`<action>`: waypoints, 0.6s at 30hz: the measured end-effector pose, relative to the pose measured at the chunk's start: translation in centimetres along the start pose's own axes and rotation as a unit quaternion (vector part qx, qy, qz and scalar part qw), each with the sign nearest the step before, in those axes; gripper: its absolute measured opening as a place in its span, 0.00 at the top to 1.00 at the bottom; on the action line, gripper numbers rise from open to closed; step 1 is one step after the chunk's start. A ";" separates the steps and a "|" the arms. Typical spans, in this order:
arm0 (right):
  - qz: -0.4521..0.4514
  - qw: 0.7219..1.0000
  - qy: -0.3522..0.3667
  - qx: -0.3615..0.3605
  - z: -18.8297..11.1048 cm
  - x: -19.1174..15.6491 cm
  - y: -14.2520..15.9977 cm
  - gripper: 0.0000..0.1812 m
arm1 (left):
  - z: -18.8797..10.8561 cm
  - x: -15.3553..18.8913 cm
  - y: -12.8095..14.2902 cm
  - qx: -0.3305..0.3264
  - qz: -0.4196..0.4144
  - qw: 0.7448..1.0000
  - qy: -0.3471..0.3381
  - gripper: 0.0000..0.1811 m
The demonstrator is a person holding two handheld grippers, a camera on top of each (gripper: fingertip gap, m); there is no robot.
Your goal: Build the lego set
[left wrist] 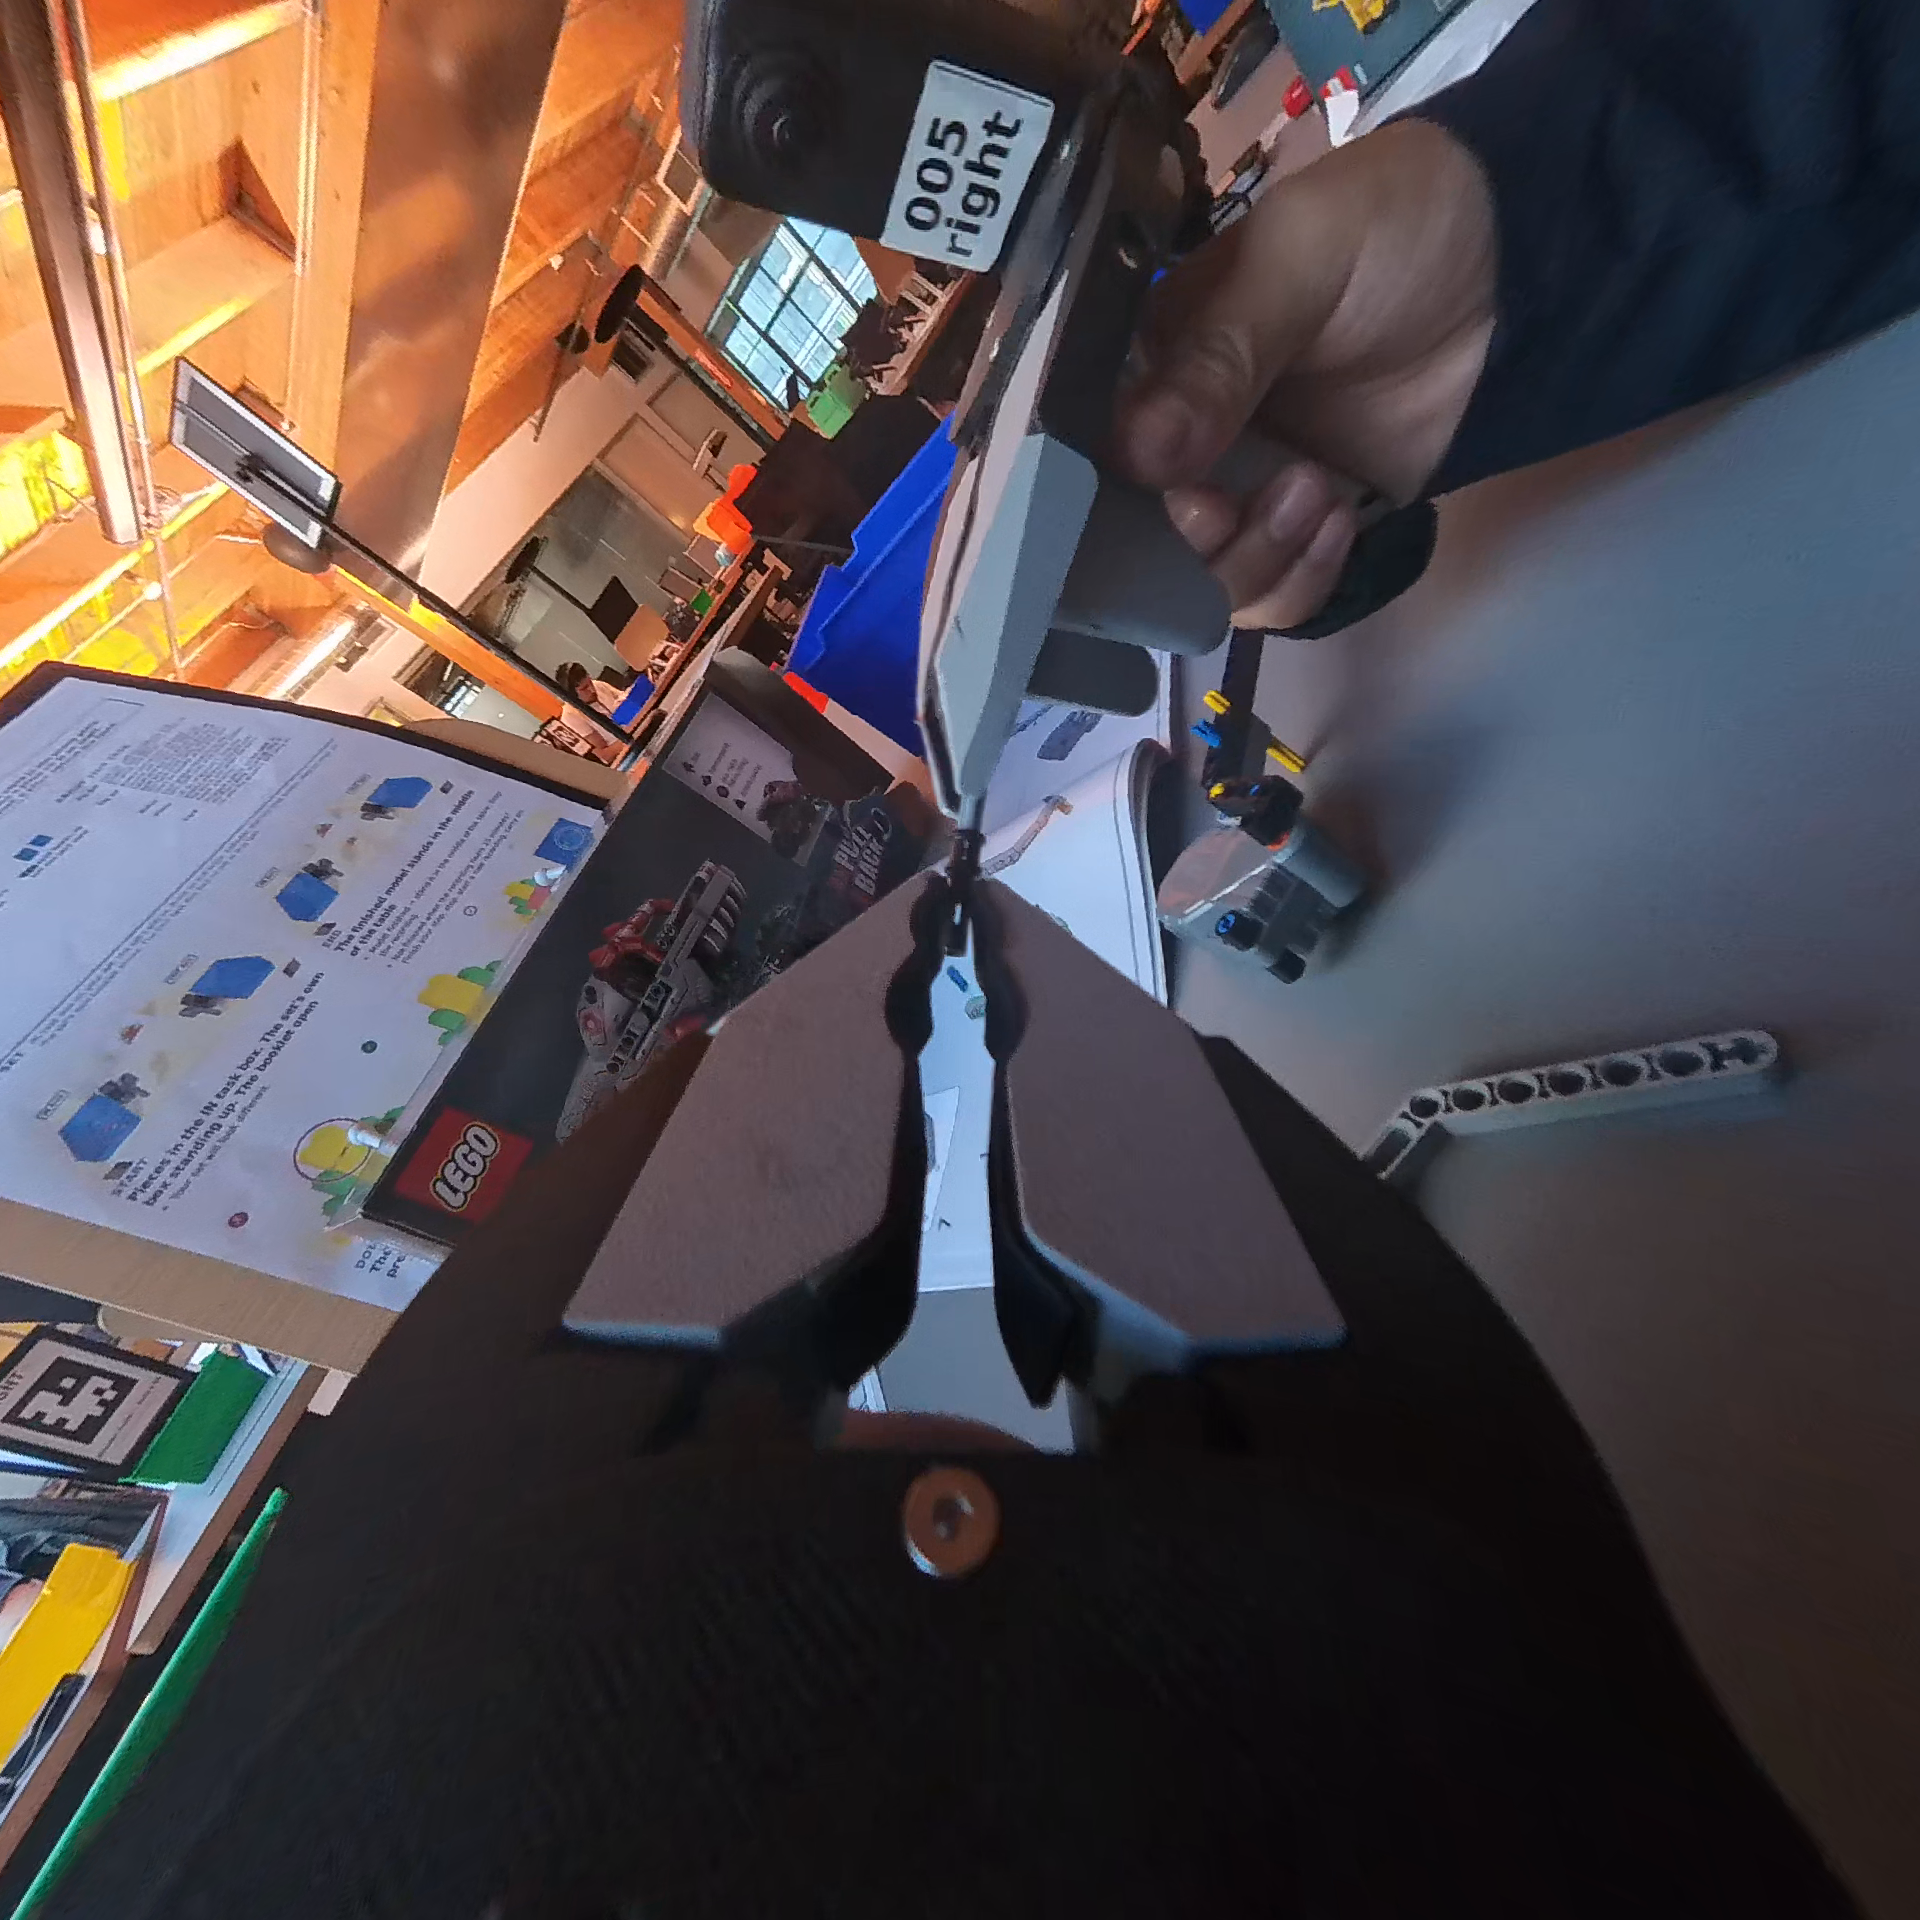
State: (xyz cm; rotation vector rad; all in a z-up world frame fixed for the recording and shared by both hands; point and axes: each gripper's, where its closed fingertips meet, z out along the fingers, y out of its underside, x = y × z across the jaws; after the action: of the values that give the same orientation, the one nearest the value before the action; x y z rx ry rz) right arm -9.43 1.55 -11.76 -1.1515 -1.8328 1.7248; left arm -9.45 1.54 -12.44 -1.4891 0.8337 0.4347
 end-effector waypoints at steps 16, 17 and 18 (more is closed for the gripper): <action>-0.023 0.999 0.023 -0.036 -0.3 0.6 1.1 0.99 | 0.0 0.4 1.1 -0.026 0.026 0.999 0.014 0.99; -0.024 0.999 0.025 -0.034 -0.4 0.7 0.9 0.99 | 0.0 0.4 1.1 -0.027 0.027 0.999 0.015 0.99; -0.025 0.999 0.026 -0.032 -0.5 0.7 0.8 0.99 | 0.0 0.4 1.1 -0.027 0.025 0.999 0.015 0.99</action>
State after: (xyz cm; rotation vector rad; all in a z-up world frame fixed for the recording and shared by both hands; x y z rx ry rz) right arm -9.20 2.36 -12.63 -1.1548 -1.8811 1.6057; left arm -10.00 1.52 -13.53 -1.5305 0.8916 0.4768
